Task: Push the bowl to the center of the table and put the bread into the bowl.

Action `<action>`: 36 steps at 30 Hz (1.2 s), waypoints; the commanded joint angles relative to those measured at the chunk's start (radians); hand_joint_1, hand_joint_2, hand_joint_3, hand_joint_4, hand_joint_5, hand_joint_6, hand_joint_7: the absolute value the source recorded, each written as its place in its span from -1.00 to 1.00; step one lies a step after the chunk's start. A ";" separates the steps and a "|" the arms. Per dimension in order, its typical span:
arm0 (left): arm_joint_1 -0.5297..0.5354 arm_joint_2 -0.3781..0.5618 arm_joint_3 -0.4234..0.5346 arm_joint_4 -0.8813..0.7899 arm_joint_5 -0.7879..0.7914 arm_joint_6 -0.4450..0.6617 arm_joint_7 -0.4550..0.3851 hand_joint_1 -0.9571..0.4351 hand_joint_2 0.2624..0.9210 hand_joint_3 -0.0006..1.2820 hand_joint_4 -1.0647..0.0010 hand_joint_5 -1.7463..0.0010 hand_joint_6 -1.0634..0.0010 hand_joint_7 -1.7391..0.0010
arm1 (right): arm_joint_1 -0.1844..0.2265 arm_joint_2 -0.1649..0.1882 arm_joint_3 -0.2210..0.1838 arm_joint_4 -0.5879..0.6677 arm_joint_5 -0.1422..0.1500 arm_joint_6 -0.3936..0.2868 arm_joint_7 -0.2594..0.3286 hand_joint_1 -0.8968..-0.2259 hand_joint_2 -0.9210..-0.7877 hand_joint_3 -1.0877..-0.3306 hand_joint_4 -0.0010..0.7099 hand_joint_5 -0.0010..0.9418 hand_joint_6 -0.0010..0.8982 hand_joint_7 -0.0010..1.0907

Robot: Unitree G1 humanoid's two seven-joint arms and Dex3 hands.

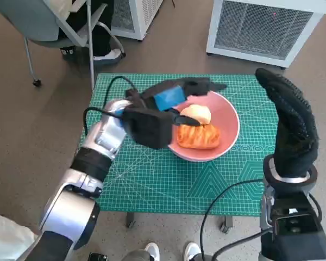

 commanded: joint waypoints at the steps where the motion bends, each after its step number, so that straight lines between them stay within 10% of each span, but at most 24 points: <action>1: 0.087 -0.003 0.107 -0.129 -0.146 -0.012 0.019 -0.15 1.00 -0.75 0.68 0.98 0.46 0.91 | 0.012 -0.010 -0.006 -0.011 0.016 0.025 0.004 0.53 -1.00 0.54 0.22 -0.99 -0.76 0.35; 5: 0.189 -0.069 0.188 -0.278 -0.304 0.032 0.041 -0.12 1.00 -0.65 0.59 0.96 0.41 0.88 | 0.000 -0.010 -0.006 -0.012 0.020 0.036 0.002 0.55 -1.00 0.54 0.22 -0.99 -0.75 0.34; 8: 0.264 -0.120 0.222 -0.387 -0.403 0.068 0.060 -0.08 1.00 -0.55 0.54 0.94 0.79 0.37 | -0.011 -0.009 -0.005 -0.017 0.019 0.050 -0.001 0.53 -1.00 0.54 0.21 -1.00 -0.74 0.34; 14: 0.373 -0.166 0.238 -0.553 -0.511 0.111 0.060 -0.09 1.00 -0.46 0.48 0.91 0.98 0.03 | -0.033 -0.001 -0.003 -0.036 0.010 0.087 -0.011 0.50 -1.00 0.55 0.20 -1.00 -0.74 0.33; 20: 0.426 -0.160 0.243 -0.643 -0.527 0.132 0.057 -0.07 1.00 -0.43 0.49 0.85 1.00 -0.03 | -0.055 0.009 0.001 -0.049 0.009 0.119 -0.017 0.51 -1.00 0.55 0.20 -1.00 -0.74 0.33; 25: 0.452 -0.169 0.248 -0.685 -0.525 0.126 0.070 -0.09 0.99 -0.40 0.91 0.29 1.00 -0.09 | -0.073 0.019 0.010 -0.057 -0.001 0.136 -0.023 0.52 -1.00 0.53 0.20 -1.00 -0.75 0.34; 36: 0.479 -0.173 0.251 -0.739 -0.492 0.116 0.113 -0.11 0.96 -0.37 1.00 0.07 1.00 -0.22 | -0.109 0.014 0.013 -0.028 -0.012 0.133 -0.021 0.51 -1.00 0.52 0.21 -0.99 -0.75 0.34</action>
